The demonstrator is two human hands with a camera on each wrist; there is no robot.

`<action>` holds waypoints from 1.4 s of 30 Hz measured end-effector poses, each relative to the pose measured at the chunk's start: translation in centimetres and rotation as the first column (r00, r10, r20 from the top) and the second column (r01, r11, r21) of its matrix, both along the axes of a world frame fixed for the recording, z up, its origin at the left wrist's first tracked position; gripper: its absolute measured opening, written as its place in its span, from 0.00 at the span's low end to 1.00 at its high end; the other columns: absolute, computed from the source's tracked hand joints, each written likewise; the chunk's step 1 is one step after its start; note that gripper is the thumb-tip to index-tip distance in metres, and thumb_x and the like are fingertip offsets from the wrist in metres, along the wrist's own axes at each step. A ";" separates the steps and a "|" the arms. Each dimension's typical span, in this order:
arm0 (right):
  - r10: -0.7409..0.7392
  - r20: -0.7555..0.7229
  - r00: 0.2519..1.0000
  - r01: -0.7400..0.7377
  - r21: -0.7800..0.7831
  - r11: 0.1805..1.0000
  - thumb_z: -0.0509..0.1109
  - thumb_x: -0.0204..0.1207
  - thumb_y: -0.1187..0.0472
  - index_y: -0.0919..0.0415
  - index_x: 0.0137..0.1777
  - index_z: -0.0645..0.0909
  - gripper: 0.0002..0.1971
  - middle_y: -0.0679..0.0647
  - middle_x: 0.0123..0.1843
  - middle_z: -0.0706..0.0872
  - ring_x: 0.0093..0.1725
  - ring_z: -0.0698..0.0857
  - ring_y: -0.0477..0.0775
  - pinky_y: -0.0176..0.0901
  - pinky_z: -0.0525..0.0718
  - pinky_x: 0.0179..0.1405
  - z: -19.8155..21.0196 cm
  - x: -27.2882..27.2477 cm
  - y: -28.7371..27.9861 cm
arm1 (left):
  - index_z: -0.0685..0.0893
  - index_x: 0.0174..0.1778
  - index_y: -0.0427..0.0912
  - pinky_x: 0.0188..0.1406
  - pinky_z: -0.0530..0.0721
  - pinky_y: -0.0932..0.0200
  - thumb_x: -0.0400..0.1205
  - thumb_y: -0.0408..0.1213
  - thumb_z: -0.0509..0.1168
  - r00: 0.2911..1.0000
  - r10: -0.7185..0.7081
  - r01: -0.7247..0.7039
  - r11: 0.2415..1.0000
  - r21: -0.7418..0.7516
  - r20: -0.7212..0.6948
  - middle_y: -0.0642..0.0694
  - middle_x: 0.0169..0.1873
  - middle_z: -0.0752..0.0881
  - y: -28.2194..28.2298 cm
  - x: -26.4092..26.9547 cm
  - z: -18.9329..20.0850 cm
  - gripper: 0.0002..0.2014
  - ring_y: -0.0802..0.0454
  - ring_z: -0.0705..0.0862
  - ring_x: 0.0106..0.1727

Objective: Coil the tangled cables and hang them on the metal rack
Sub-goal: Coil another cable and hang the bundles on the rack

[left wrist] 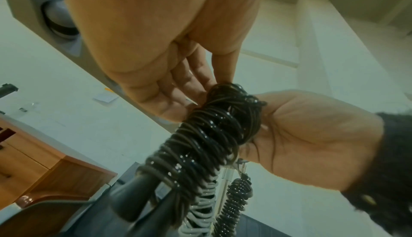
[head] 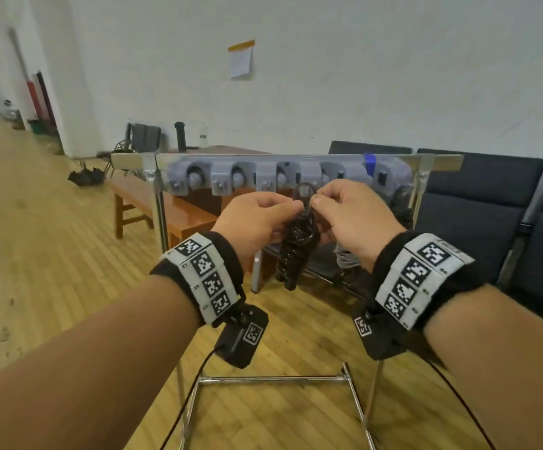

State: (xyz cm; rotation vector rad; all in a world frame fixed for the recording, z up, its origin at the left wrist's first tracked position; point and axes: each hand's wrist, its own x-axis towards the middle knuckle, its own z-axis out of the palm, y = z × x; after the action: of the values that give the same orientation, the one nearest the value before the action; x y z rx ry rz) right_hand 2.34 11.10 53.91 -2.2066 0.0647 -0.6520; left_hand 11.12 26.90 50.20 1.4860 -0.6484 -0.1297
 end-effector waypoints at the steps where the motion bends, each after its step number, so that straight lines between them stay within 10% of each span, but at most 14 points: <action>1: -0.021 0.008 1.000 0.021 -0.021 1.000 0.65 0.88 0.54 0.55 0.51 0.85 0.09 0.58 0.43 0.91 0.43 0.92 0.61 0.60 0.94 0.45 0.2 0.5 0.0 | 0.95 0.51 0.43 0.41 0.90 0.60 0.87 0.42 0.75 1.000 0.011 -0.011 1.000 0.004 -0.008 0.49 0.37 0.95 -0.4 0.3 0.2 0.07 0.55 0.94 0.38; 11: -0.241 -0.019 0.970 0.240 -0.037 0.970 0.64 0.84 0.59 0.76 0.41 0.84 0.18 0.74 0.38 0.85 0.36 0.82 0.63 0.65 0.86 0.50 0.7 3.2 -1.4 | 0.96 0.39 0.53 0.52 0.95 0.32 0.84 0.42 0.74 0.960 0.220 -0.235 0.969 -0.074 -0.171 0.37 0.37 0.95 -5.6 1.9 -0.2 0.09 0.42 0.94 0.38; 15: -0.252 -0.085 0.964 0.245 -0.089 0.966 0.66 0.83 0.60 0.60 0.31 0.79 0.17 0.58 0.29 0.78 0.32 0.79 0.59 0.57 0.84 0.41 -0.3 4.2 -1.5 | 0.95 0.42 0.46 0.57 0.93 0.33 0.84 0.42 0.75 0.941 0.253 -0.261 0.965 -0.006 -0.227 0.40 0.42 0.96 -5.4 3.0 -1.3 0.07 0.35 0.95 0.49; 19: -0.248 -0.090 0.965 0.233 -0.150 0.961 0.63 0.87 0.56 0.63 0.43 0.83 0.15 0.55 0.38 0.86 0.39 0.85 0.55 0.52 0.84 0.44 -1.1 5.0 -1.4 | 0.92 0.48 0.48 0.59 0.92 0.33 0.87 0.45 0.73 0.971 0.215 -0.201 0.971 0.130 -0.108 0.41 0.49 0.94 -5.0 3.4 -1.0 0.06 0.37 0.94 0.54; 28: -0.104 -0.212 0.972 0.085 -0.099 0.991 0.68 0.85 0.54 0.52 0.48 0.84 0.06 0.53 0.42 0.92 0.40 0.94 0.56 0.60 0.94 0.45 -3.6 -1.3 -3.9 | 0.86 0.45 0.51 0.45 0.92 0.46 0.88 0.49 0.68 0.932 0.342 -0.361 0.884 0.297 0.117 0.48 0.39 0.91 -3.8 0.1 -4.6 0.08 0.46 0.91 0.42; 33: -0.061 -0.379 0.924 -0.004 -0.169 0.986 0.69 0.85 0.55 0.55 0.50 0.87 0.07 0.52 0.43 0.93 0.40 0.93 0.50 0.47 0.95 0.40 -6.4 -7.8 -8.1 | 0.89 0.44 0.49 0.41 0.95 0.50 0.88 0.44 0.71 0.987 0.141 -0.159 0.889 0.429 0.074 0.53 0.32 0.92 -5.6 -4.4 -7.4 0.07 0.52 0.93 0.36; 37: -0.129 -0.448 0.885 -0.090 -0.435 0.896 0.68 0.85 0.51 0.49 0.52 0.86 0.07 0.45 0.44 0.88 0.45 0.87 0.46 0.40 0.83 0.45 -8.7 -11.9 -12.2 | 0.88 0.46 0.54 0.39 0.93 0.58 0.87 0.45 0.71 0.966 -0.230 0.084 0.706 0.703 0.116 0.56 0.39 0.94 -9.0 -9.0 -7.9 0.05 0.59 0.94 0.39; 42: -0.219 -0.556 0.802 -0.198 -0.593 0.780 0.63 0.87 0.51 0.50 0.52 0.84 0.09 0.44 0.45 0.84 0.45 0.82 0.48 0.37 0.72 0.37 -12.7 -15.8 -17.7 | 0.86 0.46 0.57 0.36 0.80 0.64 0.88 0.47 0.67 0.814 -0.547 0.020 0.363 0.931 0.196 0.56 0.42 0.90 -14.9 -13.8 -10.5 0.06 0.60 0.88 0.42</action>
State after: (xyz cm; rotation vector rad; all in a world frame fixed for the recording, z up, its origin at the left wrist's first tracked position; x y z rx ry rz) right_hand -13.48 -6.56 41.17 -3.0061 0.2127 0.1046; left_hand -2.69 12.01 39.66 2.5136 -1.4330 -0.4734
